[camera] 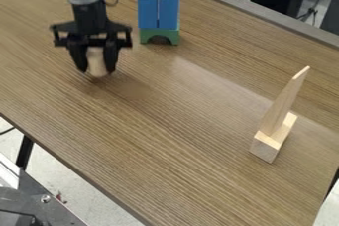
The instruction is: Move the cylinder on top of blue double pillar
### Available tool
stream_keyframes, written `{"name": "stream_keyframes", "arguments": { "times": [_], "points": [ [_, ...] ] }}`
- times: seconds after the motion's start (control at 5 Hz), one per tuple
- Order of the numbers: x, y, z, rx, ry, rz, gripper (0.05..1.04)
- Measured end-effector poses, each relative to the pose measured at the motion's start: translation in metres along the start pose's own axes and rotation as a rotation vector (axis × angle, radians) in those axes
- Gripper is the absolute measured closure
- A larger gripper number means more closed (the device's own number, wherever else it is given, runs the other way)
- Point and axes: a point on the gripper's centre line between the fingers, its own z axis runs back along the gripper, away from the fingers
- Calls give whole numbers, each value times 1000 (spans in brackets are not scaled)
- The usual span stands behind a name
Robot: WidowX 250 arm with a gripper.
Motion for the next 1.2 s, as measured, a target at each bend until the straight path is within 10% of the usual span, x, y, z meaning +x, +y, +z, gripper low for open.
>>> {"name": "stream_keyframes", "arguments": {
  "times": [0.6,1.2],
  "points": [
    [49,-33,94,-36,-132,38,530],
    [51,-65,93,-17,-150,-32,530]
  ]
}}
